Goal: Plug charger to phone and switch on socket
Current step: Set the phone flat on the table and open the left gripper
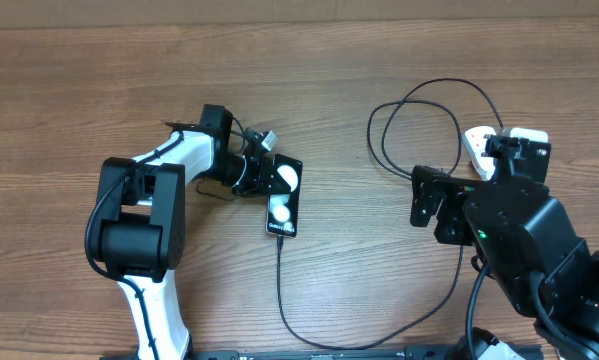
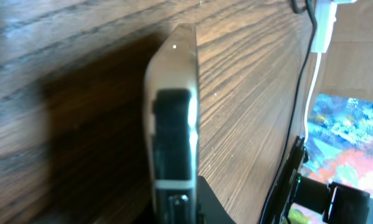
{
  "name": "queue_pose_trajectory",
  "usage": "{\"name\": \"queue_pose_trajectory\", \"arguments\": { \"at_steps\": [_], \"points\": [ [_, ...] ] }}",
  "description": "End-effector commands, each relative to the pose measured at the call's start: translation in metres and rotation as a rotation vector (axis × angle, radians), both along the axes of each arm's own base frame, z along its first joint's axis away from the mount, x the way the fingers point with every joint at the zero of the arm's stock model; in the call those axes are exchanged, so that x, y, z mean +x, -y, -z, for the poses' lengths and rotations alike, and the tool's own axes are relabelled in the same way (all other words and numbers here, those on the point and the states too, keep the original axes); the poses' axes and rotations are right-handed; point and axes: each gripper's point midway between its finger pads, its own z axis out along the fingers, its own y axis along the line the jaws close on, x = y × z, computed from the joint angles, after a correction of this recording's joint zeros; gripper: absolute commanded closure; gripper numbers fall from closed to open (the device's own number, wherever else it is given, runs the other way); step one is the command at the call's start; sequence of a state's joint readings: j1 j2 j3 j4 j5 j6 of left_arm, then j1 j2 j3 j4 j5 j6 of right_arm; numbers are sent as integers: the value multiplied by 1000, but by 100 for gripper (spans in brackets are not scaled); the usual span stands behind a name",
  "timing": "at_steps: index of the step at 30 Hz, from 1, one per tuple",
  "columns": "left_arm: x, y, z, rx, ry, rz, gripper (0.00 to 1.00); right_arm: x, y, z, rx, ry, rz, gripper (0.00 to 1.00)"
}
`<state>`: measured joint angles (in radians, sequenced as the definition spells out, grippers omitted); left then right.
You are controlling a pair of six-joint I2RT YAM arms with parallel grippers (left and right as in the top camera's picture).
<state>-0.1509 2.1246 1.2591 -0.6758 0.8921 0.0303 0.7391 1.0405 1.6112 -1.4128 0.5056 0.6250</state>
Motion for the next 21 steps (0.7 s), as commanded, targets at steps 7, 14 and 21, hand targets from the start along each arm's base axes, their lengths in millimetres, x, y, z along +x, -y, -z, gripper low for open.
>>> {"name": "queue_pose_trajectory", "arguments": {
  "at_steps": [7,14,21],
  "points": [
    [6,-15,16,155,-53,-86,67,3,2,-14,33,48,19,0],
    [2,-26,19,187,-90,-104,16,3,2,-14,34,49,19,0],
    [-13,-40,30,307,-141,-92,12,7,0,-19,52,72,22,0]
  ]
}}
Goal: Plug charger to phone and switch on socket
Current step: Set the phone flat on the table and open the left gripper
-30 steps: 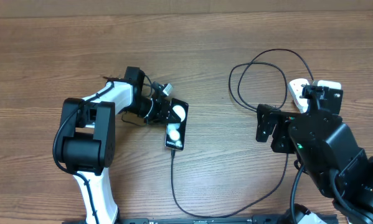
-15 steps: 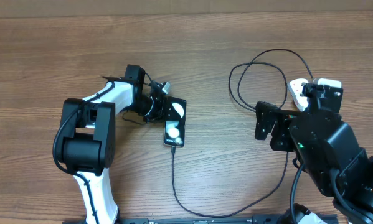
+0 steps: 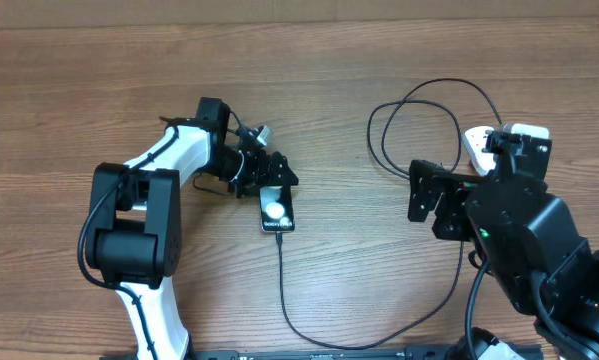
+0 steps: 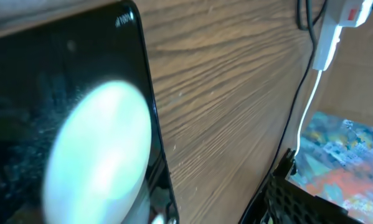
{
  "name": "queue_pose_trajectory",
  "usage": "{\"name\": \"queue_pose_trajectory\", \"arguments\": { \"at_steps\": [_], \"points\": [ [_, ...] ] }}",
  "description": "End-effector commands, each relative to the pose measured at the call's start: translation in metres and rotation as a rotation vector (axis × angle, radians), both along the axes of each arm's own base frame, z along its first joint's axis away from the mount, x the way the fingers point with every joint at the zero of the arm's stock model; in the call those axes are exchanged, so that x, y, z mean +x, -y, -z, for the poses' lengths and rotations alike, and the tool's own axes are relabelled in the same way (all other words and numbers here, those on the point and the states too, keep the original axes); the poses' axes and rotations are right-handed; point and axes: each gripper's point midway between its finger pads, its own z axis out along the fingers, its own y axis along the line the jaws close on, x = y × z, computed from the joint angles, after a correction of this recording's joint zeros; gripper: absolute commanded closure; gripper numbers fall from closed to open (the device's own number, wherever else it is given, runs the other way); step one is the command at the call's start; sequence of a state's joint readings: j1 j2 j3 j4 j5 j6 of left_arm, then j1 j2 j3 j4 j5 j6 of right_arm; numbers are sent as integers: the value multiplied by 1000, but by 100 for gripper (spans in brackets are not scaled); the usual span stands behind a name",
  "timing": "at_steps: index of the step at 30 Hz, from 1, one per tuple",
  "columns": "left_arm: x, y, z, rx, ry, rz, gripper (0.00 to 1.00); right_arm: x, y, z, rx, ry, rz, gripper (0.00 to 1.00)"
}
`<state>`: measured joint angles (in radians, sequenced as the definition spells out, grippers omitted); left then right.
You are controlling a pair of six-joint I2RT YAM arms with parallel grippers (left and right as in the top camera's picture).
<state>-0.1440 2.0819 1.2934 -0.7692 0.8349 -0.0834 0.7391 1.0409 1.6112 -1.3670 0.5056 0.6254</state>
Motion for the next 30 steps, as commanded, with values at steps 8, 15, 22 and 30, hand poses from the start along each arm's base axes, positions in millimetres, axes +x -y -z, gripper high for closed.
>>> {"name": "queue_pose_trajectory", "arguments": {
  "at_steps": [8,15,22,30],
  "points": [
    [-13,-23,43,251,-39,27,0,11,2,-22,42,89,46,0],
    [-6,-9,41,209,56,94,0,24,-3,-19,14,92,71,0],
    [-6,-19,48,294,68,116,0,35,-8,-8,-34,65,90,0],
    [-13,-36,57,433,-8,52,0,45,7,-11,-3,106,259,0]
  ]
}}
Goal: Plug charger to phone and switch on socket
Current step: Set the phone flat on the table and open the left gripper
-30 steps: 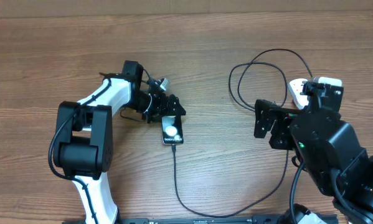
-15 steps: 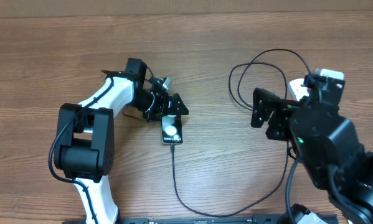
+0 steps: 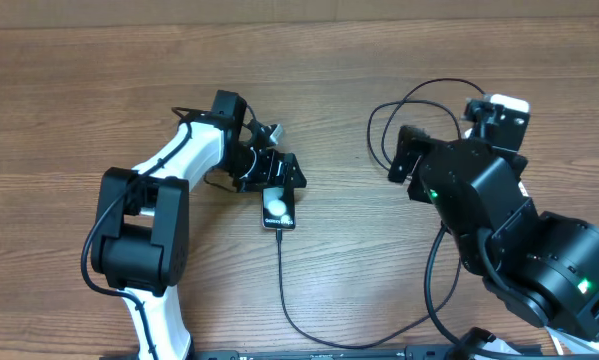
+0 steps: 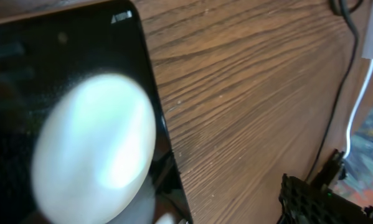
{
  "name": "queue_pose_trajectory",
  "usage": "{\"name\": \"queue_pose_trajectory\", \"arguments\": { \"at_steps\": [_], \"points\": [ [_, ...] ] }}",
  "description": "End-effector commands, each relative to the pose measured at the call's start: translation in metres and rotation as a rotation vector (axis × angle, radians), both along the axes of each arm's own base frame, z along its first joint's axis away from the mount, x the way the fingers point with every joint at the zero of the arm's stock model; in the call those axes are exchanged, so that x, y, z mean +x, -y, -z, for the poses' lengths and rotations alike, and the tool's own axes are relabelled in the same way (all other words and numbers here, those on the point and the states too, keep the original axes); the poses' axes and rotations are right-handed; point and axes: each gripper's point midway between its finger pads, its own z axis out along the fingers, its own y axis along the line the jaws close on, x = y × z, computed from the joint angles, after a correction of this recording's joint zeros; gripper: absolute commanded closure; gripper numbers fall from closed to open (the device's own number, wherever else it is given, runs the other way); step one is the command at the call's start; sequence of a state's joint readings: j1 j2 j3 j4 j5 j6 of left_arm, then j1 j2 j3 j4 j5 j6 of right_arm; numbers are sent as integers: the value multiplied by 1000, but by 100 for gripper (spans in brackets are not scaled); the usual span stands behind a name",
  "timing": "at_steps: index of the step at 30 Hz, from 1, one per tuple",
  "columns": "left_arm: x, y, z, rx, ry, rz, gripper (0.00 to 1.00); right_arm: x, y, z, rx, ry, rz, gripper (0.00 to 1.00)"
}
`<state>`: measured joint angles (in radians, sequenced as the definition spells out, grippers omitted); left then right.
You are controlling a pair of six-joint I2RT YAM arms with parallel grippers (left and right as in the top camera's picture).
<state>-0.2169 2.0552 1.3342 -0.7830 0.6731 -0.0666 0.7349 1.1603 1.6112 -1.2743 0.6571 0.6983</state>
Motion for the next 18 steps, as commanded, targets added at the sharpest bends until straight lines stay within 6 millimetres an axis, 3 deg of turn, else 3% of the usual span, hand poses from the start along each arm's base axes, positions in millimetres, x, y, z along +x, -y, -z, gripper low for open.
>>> {"name": "queue_pose_trajectory", "arguments": {
  "at_steps": [1,10,14,18],
  "points": [
    [-15,-44,57,302,-91,-63,0,5,14,-13,25,63,105,0],
    [-3,-41,52,436,-43,-85,0,5,18,-11,34,62,148,0],
    [-1,-61,44,556,-61,-118,0,4,17,-8,32,48,140,0],
    [2,-74,24,637,-48,-117,0,2,7,-3,65,13,94,0]
  ]
}}
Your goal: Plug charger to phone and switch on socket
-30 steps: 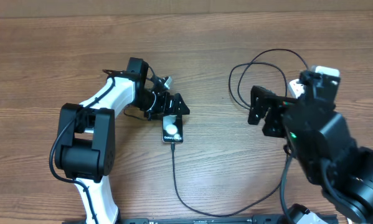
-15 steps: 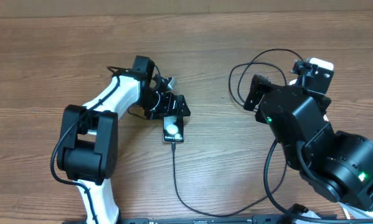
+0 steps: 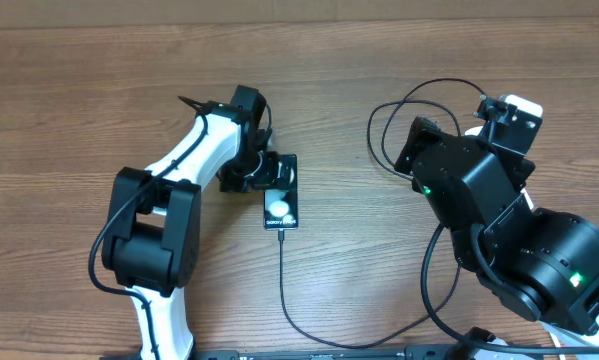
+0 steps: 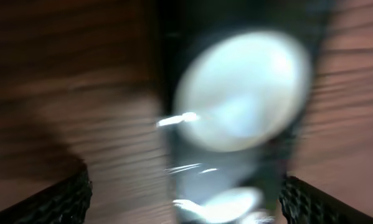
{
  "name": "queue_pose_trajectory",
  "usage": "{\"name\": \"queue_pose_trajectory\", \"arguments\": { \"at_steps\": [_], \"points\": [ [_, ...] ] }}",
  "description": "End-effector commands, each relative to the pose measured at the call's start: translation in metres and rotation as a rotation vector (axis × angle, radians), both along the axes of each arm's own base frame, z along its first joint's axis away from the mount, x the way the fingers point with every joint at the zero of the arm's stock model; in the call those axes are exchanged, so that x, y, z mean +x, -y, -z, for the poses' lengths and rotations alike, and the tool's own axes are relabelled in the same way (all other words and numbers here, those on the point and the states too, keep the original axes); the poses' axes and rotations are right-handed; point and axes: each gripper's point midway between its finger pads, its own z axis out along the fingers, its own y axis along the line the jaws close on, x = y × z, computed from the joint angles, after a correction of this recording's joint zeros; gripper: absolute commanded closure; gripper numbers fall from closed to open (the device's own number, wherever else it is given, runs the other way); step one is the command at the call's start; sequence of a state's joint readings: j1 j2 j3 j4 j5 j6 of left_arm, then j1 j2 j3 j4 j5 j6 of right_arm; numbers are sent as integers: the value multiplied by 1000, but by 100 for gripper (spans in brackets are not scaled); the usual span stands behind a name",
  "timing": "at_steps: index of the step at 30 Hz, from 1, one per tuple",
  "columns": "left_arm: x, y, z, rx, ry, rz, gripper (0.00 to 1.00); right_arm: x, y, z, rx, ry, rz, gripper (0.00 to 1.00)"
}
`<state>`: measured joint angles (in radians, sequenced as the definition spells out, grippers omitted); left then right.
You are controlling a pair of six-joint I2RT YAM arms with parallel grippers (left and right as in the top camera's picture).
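The black phone [image 3: 282, 203] lies flat on the table with its screen up and glare on the glass. A thin black charger cable [image 3: 282, 280] is plugged into its near end. My left gripper [image 3: 262, 172] hovers over the phone's far end. In the blurred left wrist view the phone [image 4: 242, 106] fills the frame. The mesh fingertips [image 4: 61, 199] stand wide apart at the bottom corners, so the gripper is open and holds nothing. My right arm [image 3: 489, 200] hangs over the back right, where the cable loops [image 3: 419, 105]. The socket is hidden under it, and its fingers cannot be made out.
The cable runs from the phone toward the front edge, then curves right under the right arm. A white part [image 3: 514, 108] shows at the right arm's far side. Bare wood table [image 3: 79, 80] lies to the left and back.
My left wrist has shifted right and turned, so its camera now looks straight down at the phone. The phone still lies flat and plugged in. The right arm has edged slightly farther back and right.
At first my left gripper held the phone tilted on its edge, with the cable plugged in. Then the phone lay flat, screen up, and the gripper stayed over it. Meanwhile the right arm moved from mid-right to the back right, over the socket, where it is now.
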<state>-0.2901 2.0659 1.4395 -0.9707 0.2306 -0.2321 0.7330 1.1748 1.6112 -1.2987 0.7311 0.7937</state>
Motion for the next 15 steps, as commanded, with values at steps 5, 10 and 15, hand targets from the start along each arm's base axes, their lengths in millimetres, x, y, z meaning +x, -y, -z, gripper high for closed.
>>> {"name": "queue_pose_trajectory", "arguments": {
  "at_steps": [5,10,15],
  "points": [
    [21,-27,-46,132,130,-36,0,-6,-8,3,52,-40,-40,0],
    [23,-25,-143,64,385,-51,0,-4,2,1,11,-24,2,25],
    [0,-45,-242,117,681,-80,0,-18,17,20,122,-94,148,79]
  ]
}}
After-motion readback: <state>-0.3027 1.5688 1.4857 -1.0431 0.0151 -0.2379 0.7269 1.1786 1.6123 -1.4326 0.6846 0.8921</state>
